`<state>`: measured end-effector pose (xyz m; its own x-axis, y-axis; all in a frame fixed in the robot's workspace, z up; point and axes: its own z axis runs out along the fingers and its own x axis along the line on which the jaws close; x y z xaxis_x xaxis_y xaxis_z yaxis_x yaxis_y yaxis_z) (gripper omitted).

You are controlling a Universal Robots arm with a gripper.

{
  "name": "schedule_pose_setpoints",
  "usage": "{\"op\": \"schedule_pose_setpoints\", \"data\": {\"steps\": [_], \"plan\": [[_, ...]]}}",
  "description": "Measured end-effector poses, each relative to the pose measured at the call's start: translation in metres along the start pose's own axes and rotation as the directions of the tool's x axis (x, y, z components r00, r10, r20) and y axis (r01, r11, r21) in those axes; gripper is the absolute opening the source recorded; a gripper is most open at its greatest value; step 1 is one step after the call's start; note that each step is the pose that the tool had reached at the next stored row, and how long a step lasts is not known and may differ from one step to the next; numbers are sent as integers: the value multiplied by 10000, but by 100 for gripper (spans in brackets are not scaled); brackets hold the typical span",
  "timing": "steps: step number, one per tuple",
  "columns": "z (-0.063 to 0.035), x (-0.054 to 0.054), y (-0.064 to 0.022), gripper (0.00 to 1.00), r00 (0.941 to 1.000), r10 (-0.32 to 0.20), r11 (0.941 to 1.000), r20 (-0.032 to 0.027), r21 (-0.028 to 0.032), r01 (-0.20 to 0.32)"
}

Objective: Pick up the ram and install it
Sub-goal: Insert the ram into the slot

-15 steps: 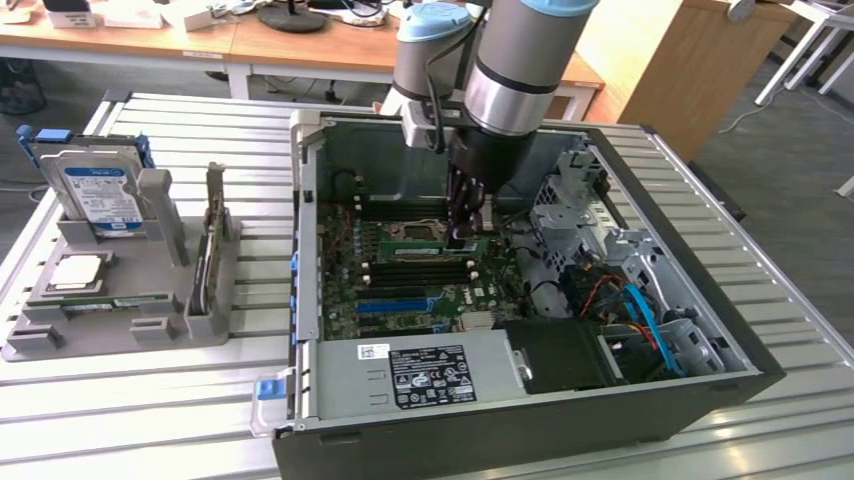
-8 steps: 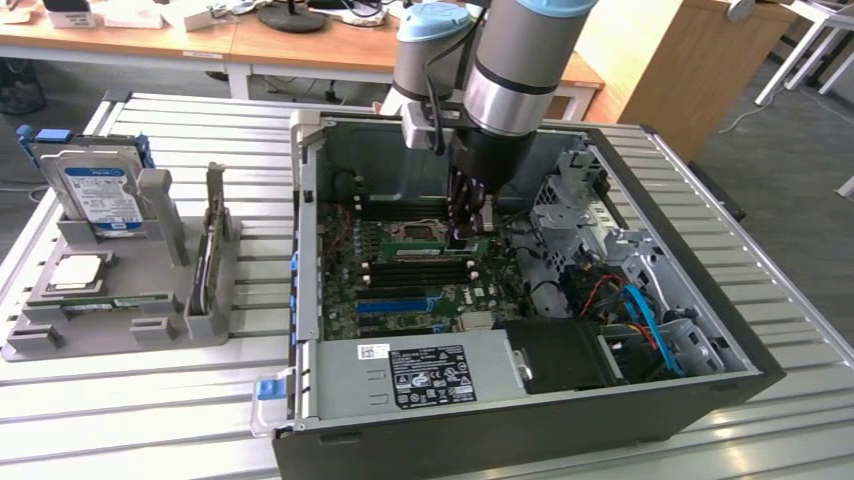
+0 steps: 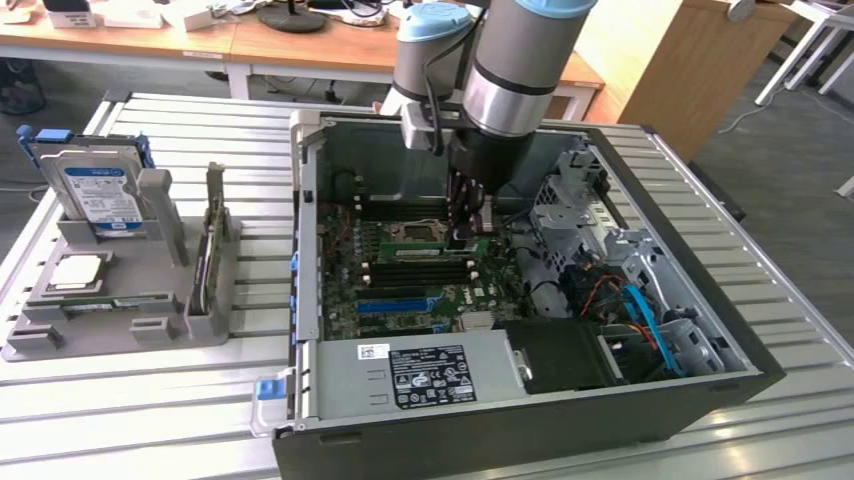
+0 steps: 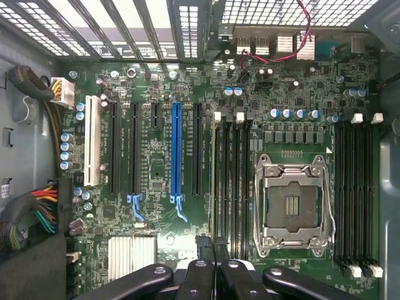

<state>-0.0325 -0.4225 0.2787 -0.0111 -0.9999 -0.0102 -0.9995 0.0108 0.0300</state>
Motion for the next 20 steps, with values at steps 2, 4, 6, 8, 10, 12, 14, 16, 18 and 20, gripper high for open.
{"op": "schedule_pose_setpoints", "data": {"steps": [2, 4, 6, 8, 10, 12, 14, 16, 18, 20], "plan": [[4, -1, 3, 12, 10000, 2, 10000, 1, 0, -2], [9, -3, 8, 12, 10000, 3, 10000, -1, 0, -3], [14, -6, 12, 12, 10000, 2, 10000, -4, 0, -2], [22, -6, 13, 12, 10000, 0, 10000, -3, 1, 0], [35, -6, 15, 12, 10000, 1, 10000, -12, 1, -1], [53, -6, 15, 12, 10000, 1, 10000, -17, 3, -1], [70, -6, 16, 12, 10000, 2, 10000, -23, 4, -2], [87, -6, 16, 12, 10000, 2, 10000, -28, 4, -2], [104, -6, 16, 12, 10000, 3, 10000, -33, 4, -3], [117, -6, 16, 12, 10000, 2, 10000, -38, 4, -2]]}}
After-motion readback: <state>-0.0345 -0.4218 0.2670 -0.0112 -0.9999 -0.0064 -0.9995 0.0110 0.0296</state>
